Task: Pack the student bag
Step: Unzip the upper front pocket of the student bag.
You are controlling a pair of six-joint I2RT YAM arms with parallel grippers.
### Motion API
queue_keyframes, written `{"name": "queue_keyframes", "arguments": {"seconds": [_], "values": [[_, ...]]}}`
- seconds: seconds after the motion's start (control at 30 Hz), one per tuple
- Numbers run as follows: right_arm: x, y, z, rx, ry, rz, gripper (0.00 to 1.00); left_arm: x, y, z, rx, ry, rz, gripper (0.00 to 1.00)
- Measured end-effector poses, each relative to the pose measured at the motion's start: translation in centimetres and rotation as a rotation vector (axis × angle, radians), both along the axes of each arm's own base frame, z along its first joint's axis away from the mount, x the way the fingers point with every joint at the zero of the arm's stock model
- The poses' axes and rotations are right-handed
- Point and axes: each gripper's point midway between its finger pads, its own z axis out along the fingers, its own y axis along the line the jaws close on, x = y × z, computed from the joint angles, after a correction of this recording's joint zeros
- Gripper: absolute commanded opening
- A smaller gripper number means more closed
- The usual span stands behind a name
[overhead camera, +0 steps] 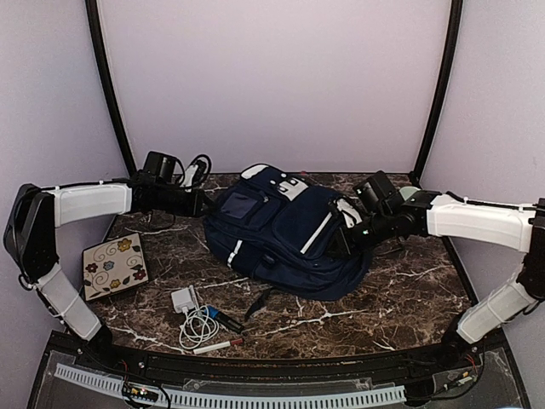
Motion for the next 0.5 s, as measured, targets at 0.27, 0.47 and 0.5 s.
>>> {"name": "queue_keyframes", "arguments": {"seconds": [0.27,0.47,0.5], "values": [[-3.1,-0.4,1.8,0.044,-0.094,0.053,0.00,-3.8,1.2,0.6,-0.031,0.003,0.122,0.00],[-0.8,-2.3,2.6,0.046,-0.113,-0.023,0.00,-7.7,1.4,0.4,-0.063,0.000,0.227,0.00],[-0.4,-2.2,2.3,0.032,-0.102,-0.022,0.00,-8.5,1.4,0.4,-0.074,0.000,0.244,0.00]]}}
